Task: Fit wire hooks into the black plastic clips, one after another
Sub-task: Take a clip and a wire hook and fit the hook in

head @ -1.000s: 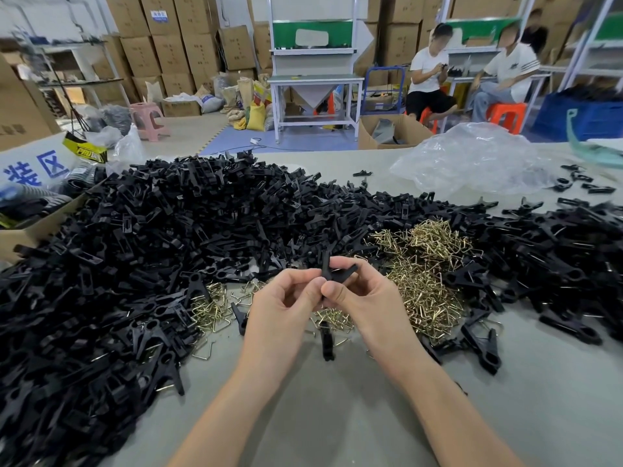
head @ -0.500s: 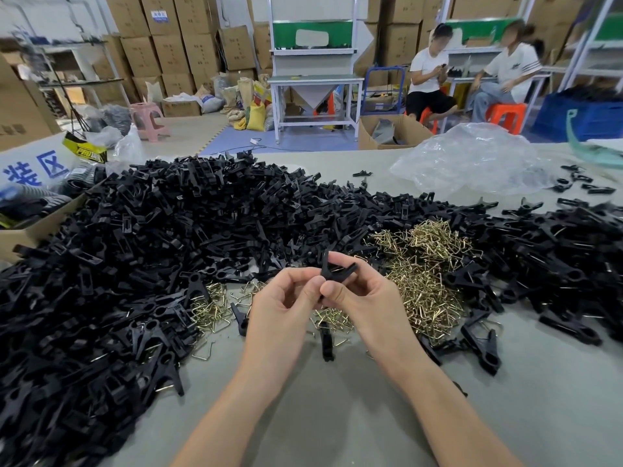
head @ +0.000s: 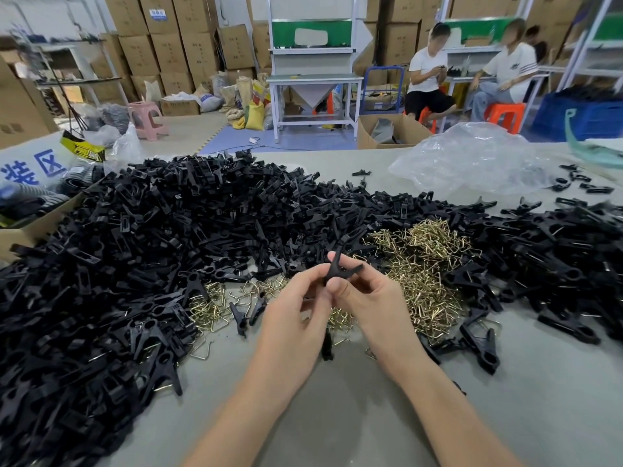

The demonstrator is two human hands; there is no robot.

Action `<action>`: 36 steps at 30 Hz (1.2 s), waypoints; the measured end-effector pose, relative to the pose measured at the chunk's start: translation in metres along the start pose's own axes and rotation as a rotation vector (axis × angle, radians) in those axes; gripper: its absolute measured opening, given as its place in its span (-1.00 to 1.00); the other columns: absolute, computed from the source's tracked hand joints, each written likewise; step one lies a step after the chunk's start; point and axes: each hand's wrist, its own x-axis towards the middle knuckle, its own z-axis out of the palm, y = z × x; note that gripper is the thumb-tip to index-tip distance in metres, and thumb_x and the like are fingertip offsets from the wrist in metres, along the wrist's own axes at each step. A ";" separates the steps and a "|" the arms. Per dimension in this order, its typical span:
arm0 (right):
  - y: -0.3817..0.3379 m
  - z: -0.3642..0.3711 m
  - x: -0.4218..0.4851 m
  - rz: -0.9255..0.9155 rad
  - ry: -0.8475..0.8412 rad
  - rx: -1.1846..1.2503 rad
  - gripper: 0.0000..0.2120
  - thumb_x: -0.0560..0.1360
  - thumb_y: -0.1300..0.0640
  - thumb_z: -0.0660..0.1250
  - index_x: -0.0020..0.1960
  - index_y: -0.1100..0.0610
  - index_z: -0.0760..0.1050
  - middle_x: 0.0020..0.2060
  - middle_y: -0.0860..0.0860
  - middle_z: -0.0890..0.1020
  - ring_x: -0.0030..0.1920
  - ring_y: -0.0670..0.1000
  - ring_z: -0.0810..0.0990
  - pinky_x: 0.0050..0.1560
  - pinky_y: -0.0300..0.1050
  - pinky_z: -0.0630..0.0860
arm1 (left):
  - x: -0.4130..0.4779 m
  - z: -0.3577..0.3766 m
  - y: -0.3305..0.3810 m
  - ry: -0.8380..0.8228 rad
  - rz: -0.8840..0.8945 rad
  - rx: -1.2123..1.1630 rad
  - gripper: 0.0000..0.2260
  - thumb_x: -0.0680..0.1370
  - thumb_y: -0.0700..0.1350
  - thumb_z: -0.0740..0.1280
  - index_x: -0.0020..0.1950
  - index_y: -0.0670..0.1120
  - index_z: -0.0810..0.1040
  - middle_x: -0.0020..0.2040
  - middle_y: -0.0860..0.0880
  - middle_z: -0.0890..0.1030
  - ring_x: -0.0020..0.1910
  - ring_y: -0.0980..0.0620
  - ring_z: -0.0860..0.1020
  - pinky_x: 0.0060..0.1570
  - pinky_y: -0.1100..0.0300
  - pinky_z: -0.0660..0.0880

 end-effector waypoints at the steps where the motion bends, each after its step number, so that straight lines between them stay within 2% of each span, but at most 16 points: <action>1: -0.001 -0.001 0.001 0.012 0.005 0.027 -0.70 0.33 0.07 0.51 0.05 -0.10 0.70 -0.07 0.00 0.75 -0.04 -0.06 0.72 -0.04 -0.24 0.62 | -0.001 0.001 0.000 -0.020 0.033 0.074 -0.70 0.63 -0.15 0.33 0.35 0.06 0.54 0.14 0.21 0.65 0.09 0.24 0.61 0.07 0.38 0.51; 3: 0.000 -0.001 0.002 0.028 0.005 0.029 -0.67 0.33 0.08 0.50 0.09 -0.05 0.68 -0.03 0.01 0.75 0.02 -0.05 0.72 0.00 -0.21 0.62 | -0.001 0.002 0.001 -0.002 0.056 0.164 -0.63 0.62 -0.14 0.35 0.41 0.10 0.51 0.20 0.24 0.63 0.12 0.32 0.57 0.08 0.49 0.43; 6: 0.001 0.001 0.001 0.013 -0.025 -0.011 -0.71 0.35 0.07 0.48 0.07 -0.01 0.67 -0.06 0.01 0.76 0.01 -0.05 0.71 0.05 -0.17 0.63 | 0.000 0.000 0.002 0.095 0.031 0.127 -0.65 0.60 -0.13 0.38 0.29 0.26 0.56 0.11 0.39 0.62 0.07 0.44 0.55 0.03 0.57 0.37; 8: -0.001 0.001 0.000 0.003 -0.050 -0.015 -0.73 0.36 0.07 0.47 0.07 0.02 0.67 -0.05 0.06 0.75 0.02 0.00 0.72 0.08 -0.14 0.63 | 0.000 0.000 0.002 0.111 0.018 0.074 -0.66 0.60 -0.10 0.38 0.21 0.35 0.55 0.10 0.43 0.61 0.09 0.42 0.57 0.06 0.53 0.41; 10: -0.002 0.000 0.000 0.003 -0.086 0.003 -0.69 0.39 0.09 0.46 0.12 0.11 0.65 0.00 0.12 0.74 0.04 0.01 0.71 0.07 -0.18 0.61 | 0.000 -0.001 0.000 0.119 -0.007 0.032 -0.68 0.60 -0.09 0.38 0.18 0.35 0.56 0.08 0.39 0.64 0.10 0.38 0.59 0.08 0.47 0.46; 13: -0.002 -0.003 -0.001 0.000 -0.131 0.030 -0.69 0.45 0.14 0.44 0.16 0.21 0.62 0.04 0.15 0.73 0.06 0.03 0.71 0.03 -0.20 0.61 | -0.001 -0.001 -0.003 0.132 -0.026 0.044 -0.70 0.61 -0.06 0.37 0.20 0.34 0.48 -0.01 0.37 0.67 -0.01 0.35 0.63 -0.01 0.45 0.48; 16: -0.002 -0.004 0.000 -0.030 -0.071 -0.023 -0.77 0.46 0.08 0.43 0.09 0.11 0.64 -0.03 0.04 0.75 0.01 -0.01 0.73 -0.01 -0.21 0.62 | 0.001 -0.003 -0.003 0.093 -0.030 0.118 -0.75 0.63 0.00 0.33 0.23 0.29 0.41 -0.01 0.33 0.67 0.01 0.33 0.62 -0.01 0.45 0.45; 19: 0.002 -0.006 0.005 -0.032 0.036 -0.089 -0.82 0.49 0.06 0.43 0.06 0.07 0.64 -0.06 0.04 0.75 0.00 0.03 0.73 0.01 -0.07 0.67 | -0.002 -0.001 -0.004 0.003 0.102 0.389 -0.81 0.63 0.01 0.27 0.23 0.19 0.47 0.09 0.24 0.58 0.13 0.25 0.51 0.14 0.24 0.45; 21: 0.005 -0.009 0.007 -0.038 0.092 -0.097 -0.89 0.53 0.15 0.43 0.06 0.06 0.65 -0.12 0.03 0.74 -0.06 0.00 0.73 -0.04 -0.14 0.66 | -0.008 0.004 -0.002 -0.077 0.179 0.579 -0.70 0.61 0.04 0.23 0.34 0.07 0.45 0.14 0.14 0.50 0.15 0.10 0.46 0.17 0.12 0.43; 25: 0.007 -0.009 0.008 -0.075 0.131 -0.121 -0.87 0.55 0.16 0.43 0.09 0.02 0.65 -0.17 -0.06 0.72 -0.15 -0.10 0.69 -0.09 -0.27 0.60 | -0.014 0.011 -0.003 -0.135 0.204 0.777 -0.57 0.58 0.06 0.20 0.44 0.02 0.33 0.19 0.08 0.52 0.15 0.02 0.49 0.14 0.11 0.43; 27: 0.008 -0.008 0.007 -0.085 0.156 -0.112 -0.85 0.54 0.12 0.44 0.10 -0.04 0.65 -0.21 -0.10 0.69 -0.21 -0.12 0.64 -0.12 -0.30 0.58 | -0.012 0.011 -0.008 -0.118 0.158 0.767 -0.59 0.60 0.07 0.25 0.42 -0.02 0.36 0.22 0.07 0.54 0.20 0.02 0.49 0.18 0.13 0.39; 30: 0.008 -0.009 0.008 -0.087 0.176 -0.114 -0.85 0.53 0.05 0.44 0.08 -0.13 0.65 -0.27 -0.19 0.64 -0.28 -0.15 0.59 -0.17 -0.32 0.56 | -0.008 0.010 -0.016 -0.166 0.083 0.792 -0.67 0.65 0.14 0.18 0.38 0.07 0.40 0.22 0.11 0.47 0.26 0.06 0.41 0.25 0.17 0.28; 34: 0.011 -0.009 0.009 -0.093 0.179 -0.179 -0.85 0.54 0.05 0.44 0.04 -0.19 0.65 -0.28 -0.21 0.65 -0.26 -0.13 0.60 -0.15 -0.28 0.57 | -0.008 0.012 -0.016 -0.158 0.104 0.769 -0.90 0.64 0.02 0.25 0.10 0.07 0.50 0.03 0.10 0.45 0.09 0.03 0.44 0.07 0.14 0.32; 36: 0.012 -0.009 0.009 -0.089 0.175 -0.195 -0.86 0.52 0.00 0.45 0.02 -0.23 0.65 -0.28 -0.21 0.64 -0.24 -0.13 0.60 -0.13 -0.26 0.58 | -0.008 0.012 -0.014 -0.133 0.124 0.778 -0.96 0.63 -0.03 0.27 0.04 0.05 0.50 -0.02 0.10 0.48 0.03 0.03 0.47 0.01 0.15 0.33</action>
